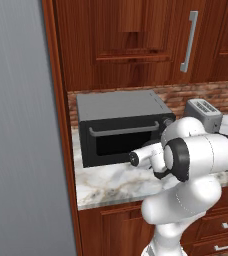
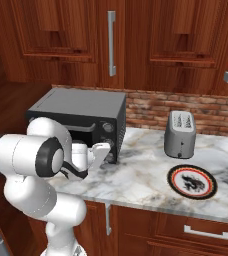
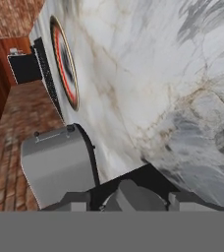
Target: Pick up the bagel from the plate, place it on the toaster oven rack, close the door, and set the timer.
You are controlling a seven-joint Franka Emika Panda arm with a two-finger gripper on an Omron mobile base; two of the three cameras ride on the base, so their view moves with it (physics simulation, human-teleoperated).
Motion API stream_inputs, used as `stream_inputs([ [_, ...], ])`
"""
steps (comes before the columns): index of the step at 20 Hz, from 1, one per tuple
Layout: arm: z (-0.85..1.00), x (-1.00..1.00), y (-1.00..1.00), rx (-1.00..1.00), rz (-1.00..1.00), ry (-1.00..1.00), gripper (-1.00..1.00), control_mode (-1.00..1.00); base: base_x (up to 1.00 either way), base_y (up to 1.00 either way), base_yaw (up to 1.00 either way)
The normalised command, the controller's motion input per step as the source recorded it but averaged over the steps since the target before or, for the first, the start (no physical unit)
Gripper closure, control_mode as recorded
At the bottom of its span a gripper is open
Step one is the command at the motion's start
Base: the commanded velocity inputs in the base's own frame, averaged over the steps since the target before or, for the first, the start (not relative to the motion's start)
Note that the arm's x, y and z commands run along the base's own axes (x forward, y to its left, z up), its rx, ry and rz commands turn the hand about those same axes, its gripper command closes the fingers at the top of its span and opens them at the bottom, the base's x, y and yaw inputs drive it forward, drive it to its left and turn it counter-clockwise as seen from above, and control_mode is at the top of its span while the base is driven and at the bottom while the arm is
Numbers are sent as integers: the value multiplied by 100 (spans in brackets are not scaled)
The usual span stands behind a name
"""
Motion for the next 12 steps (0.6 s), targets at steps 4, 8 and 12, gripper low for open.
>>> stream_inputs([
  [4,7,31,-13,11,2,-1,100,-100,0,0,0],
  [8,11,32,-21,17,5,-1,100,-100,0,0,0],
  [12,11,33,-21,24,9,-2,100,-100,0,0,0],
])
